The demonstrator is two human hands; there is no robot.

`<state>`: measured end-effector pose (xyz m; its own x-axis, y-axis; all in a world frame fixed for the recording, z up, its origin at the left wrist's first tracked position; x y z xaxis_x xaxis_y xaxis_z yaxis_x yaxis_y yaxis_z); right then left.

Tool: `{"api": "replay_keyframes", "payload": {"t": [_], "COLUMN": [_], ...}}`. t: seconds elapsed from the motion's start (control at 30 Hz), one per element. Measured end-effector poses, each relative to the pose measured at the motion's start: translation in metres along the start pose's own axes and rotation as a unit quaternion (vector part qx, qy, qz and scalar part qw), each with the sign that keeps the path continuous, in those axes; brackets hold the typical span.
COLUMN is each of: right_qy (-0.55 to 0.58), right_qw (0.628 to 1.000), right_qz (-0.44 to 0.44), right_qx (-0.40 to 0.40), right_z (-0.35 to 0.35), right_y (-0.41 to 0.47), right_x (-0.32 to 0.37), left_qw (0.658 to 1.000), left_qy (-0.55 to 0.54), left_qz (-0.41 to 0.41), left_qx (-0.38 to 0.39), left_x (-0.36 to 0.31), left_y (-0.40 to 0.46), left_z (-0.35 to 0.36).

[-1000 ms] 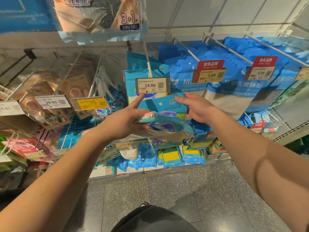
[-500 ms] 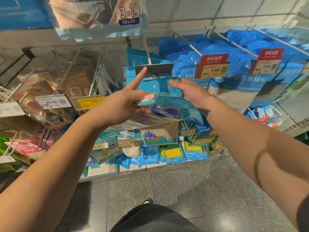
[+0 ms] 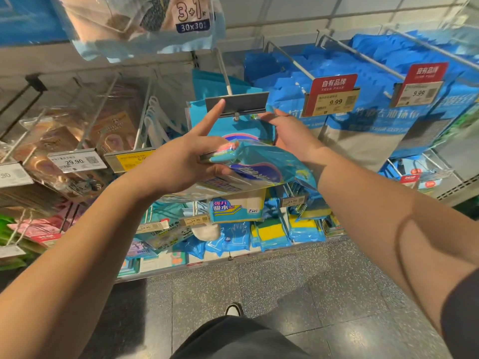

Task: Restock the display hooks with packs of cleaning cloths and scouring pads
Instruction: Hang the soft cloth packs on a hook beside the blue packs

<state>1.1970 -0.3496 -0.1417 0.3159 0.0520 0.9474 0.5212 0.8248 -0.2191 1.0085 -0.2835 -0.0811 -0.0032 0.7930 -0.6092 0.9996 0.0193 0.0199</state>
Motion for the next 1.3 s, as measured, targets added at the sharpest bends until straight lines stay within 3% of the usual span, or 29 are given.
{"api": "replay_keyframes", "payload": {"t": [0.37, 0.57, 0.7, 0.93, 1.1, 1.2, 1.3], "right_qy": [-0.086, -0.196, -0.199, -0.162, 0.052, 0.122, 0.125], "right_qw": [0.994, 0.973, 0.968, 0.978, 0.988, 0.988, 0.988], "right_qz": [-0.031, -0.052, -0.065, -0.054, -0.032, -0.067, -0.084], "right_qx": [-0.062, -0.11, -0.136, -0.119, -0.142, -0.065, 0.028], "right_z": [-0.005, -0.035, -0.015, -0.032, -0.076, -0.079, -0.062], "right_y": [0.037, 0.116, 0.064, 0.002, -0.054, -0.084, -0.104], "right_x": [-0.005, -0.031, -0.006, -0.014, -0.054, -0.066, -0.058], "left_qw": [1.0, 0.999, 0.998, 0.997, 0.997, 0.995, 0.99], "left_qy": [0.001, 0.036, 0.047, 0.059, 0.01, -0.062, -0.115], "left_qz": [-0.003, -0.027, -0.044, -0.035, -0.049, -0.05, -0.05], "left_qx": [0.001, 0.004, 0.0, -0.034, -0.056, -0.055, -0.06], "left_x": [0.015, 0.019, 0.022, 0.024, 0.021, 0.01, 0.005], "left_y": [-0.001, -0.001, -0.003, -0.001, -0.002, -0.005, -0.007], "left_z": [-0.006, -0.009, -0.012, -0.011, -0.004, -0.002, 0.001]}}
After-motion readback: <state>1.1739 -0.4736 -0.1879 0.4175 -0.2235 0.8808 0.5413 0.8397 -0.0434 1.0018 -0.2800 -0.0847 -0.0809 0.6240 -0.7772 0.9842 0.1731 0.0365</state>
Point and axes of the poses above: each hand's wrist, its own y-axis towards the middle knuckle, its own z-axis out of the palm, x = y × z, the point moved 7 cm from there along y, towards the middle knuckle, and after that the axes turned 6 degrees about x, right-handed, at the moved point
